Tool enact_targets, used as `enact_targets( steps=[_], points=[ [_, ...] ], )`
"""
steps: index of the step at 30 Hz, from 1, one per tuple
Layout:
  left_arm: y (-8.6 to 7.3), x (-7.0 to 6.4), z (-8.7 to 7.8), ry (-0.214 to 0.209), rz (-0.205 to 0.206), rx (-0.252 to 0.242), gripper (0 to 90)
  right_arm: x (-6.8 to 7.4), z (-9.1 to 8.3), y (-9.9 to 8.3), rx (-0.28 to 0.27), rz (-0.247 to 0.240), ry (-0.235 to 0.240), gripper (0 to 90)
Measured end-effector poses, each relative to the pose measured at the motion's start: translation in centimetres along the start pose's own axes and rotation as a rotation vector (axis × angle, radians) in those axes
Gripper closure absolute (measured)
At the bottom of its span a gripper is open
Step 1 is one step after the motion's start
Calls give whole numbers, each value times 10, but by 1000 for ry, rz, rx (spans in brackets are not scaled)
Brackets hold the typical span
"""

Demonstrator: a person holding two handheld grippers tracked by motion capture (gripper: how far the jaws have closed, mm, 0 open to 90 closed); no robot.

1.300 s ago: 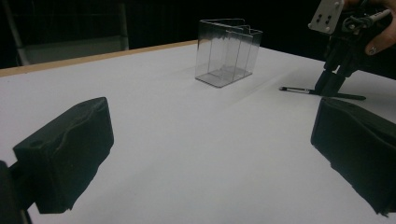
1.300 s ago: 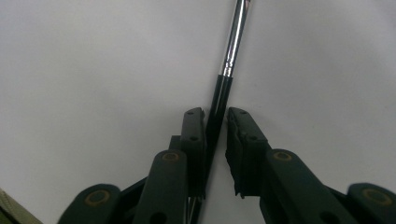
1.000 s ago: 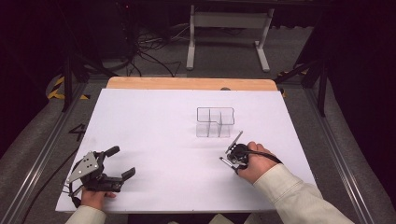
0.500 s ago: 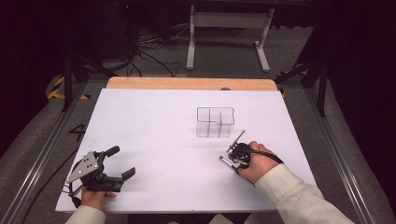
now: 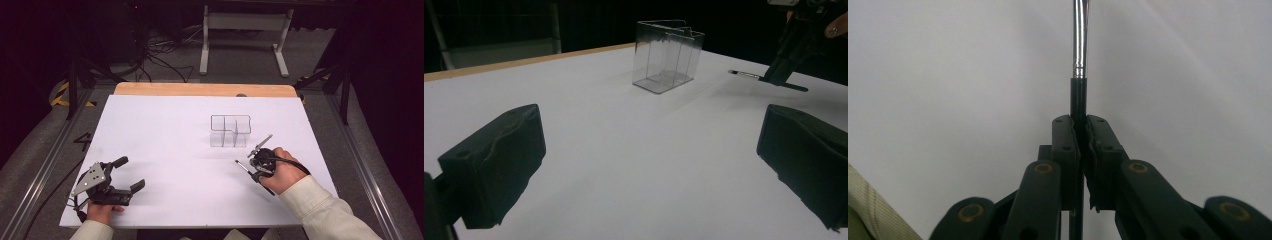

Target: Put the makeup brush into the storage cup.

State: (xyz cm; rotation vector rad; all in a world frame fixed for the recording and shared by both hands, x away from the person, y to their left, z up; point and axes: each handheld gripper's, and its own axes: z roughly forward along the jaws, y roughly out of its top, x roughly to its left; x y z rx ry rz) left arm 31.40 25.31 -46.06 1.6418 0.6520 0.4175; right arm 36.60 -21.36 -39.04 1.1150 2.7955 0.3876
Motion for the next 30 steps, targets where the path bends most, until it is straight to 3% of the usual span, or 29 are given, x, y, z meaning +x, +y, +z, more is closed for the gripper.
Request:
enact_targets(
  steps=[13,22,23,25,30],
  points=[
    [0,0,0,-1,-1,4,1,-6,-21,-6,-132,5,33,841],
    [0,0,0,-1,8,6,1,-9,-37,-10,-284,6,75,841],
    [0,0,0,-1,8,6,1,-9,-37,-10,-284,6,75,841],
    [0,0,0,-2,2,4,0,-10,-42,-12,-348,-7,75,841],
    [0,0,0,-3,2,4,1,-12,-46,-14,-418,5,70,841]
  ],
)
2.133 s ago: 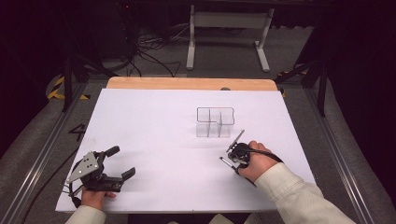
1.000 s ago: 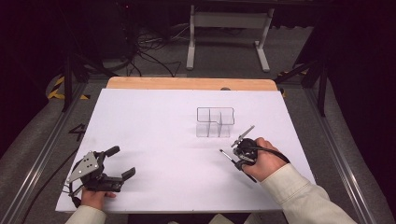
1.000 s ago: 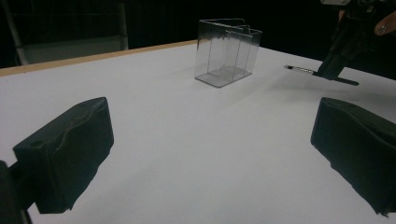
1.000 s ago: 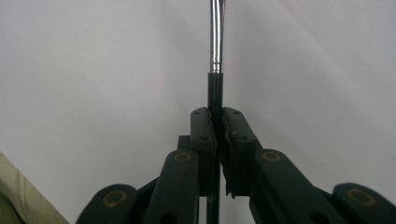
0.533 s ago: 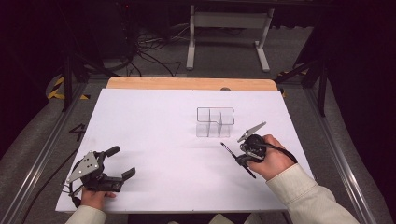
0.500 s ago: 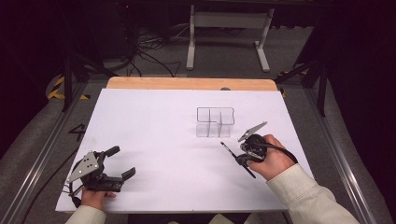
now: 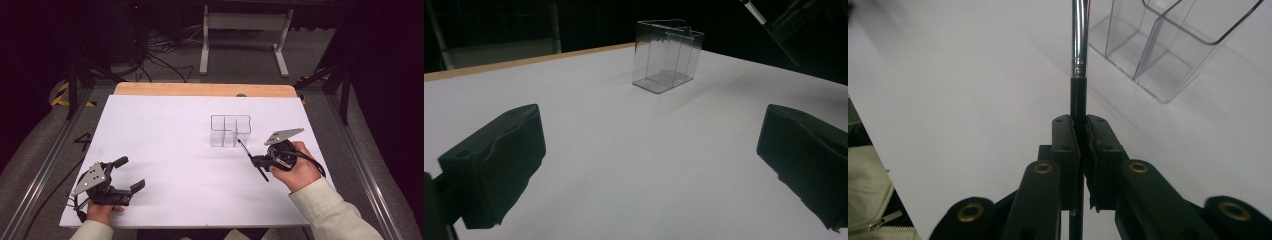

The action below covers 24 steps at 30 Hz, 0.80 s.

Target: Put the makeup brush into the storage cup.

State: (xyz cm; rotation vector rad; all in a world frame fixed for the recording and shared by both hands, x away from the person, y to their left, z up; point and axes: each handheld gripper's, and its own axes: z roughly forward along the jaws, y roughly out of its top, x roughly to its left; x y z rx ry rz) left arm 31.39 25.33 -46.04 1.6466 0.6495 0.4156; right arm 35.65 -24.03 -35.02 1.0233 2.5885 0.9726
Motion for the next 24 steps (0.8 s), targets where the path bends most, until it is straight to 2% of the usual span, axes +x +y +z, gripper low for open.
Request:
enact_targets(
  steps=[13,23,24],
  points=[
    [0,0,0,0,5,1,1,-2,-10,-5,-195,-3,18,841],
    [0,0,0,1,-1,-4,1,-2,-15,-7,-352,-12,12,842],
    [0,0,0,1,-1,-4,1,-2,-16,-7,-380,-15,9,841]
  ],
)
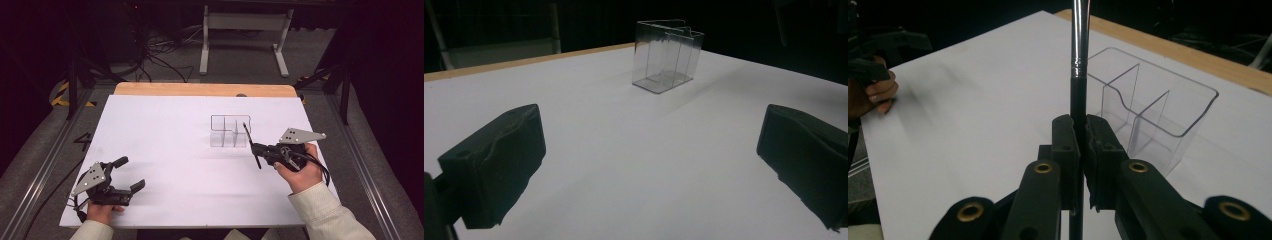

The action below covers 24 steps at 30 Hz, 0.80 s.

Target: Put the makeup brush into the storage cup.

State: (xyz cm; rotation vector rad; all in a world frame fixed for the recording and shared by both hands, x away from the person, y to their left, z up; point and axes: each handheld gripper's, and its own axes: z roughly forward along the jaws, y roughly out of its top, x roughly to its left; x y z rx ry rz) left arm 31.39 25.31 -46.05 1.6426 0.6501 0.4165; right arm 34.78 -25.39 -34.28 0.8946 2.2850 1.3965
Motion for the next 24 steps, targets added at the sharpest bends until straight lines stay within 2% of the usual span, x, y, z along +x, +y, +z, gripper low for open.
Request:
enact_targets(
  steps=[15,24],
  points=[
    [0,0,0,1,-2,0,1,-6,-3,-1,-164,-3,-5,841],
    [0,0,0,-1,0,0,1,-8,-1,-1,-228,0,-10,841]
  ],
)
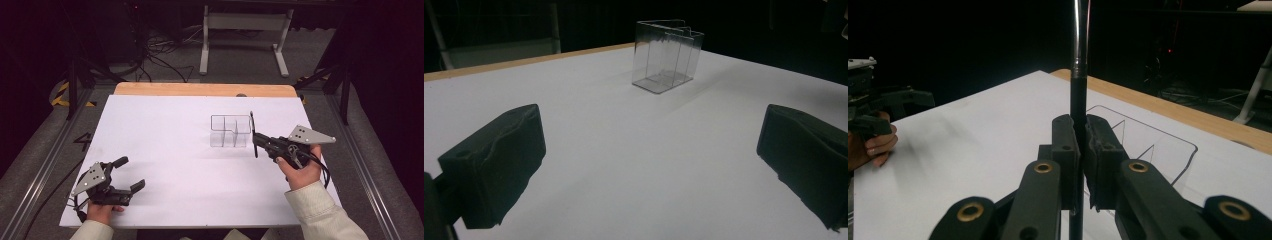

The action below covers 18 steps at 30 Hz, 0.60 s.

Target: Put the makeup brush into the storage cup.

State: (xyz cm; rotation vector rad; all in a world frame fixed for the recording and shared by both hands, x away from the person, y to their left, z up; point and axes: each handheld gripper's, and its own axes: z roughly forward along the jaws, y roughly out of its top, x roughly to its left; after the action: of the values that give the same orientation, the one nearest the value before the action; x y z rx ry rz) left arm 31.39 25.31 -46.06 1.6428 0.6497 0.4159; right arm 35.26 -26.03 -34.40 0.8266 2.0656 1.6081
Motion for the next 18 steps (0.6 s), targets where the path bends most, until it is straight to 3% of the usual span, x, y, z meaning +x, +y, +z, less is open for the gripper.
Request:
enact_targets(
  steps=[7,18],
  points=[
    [0,0,0,-1,0,0,1,-3,6,1,-27,7,-11,841],
    [0,1,-1,0,9,0,1,-10,25,17,-5,-24,-34,841]
  ],
)
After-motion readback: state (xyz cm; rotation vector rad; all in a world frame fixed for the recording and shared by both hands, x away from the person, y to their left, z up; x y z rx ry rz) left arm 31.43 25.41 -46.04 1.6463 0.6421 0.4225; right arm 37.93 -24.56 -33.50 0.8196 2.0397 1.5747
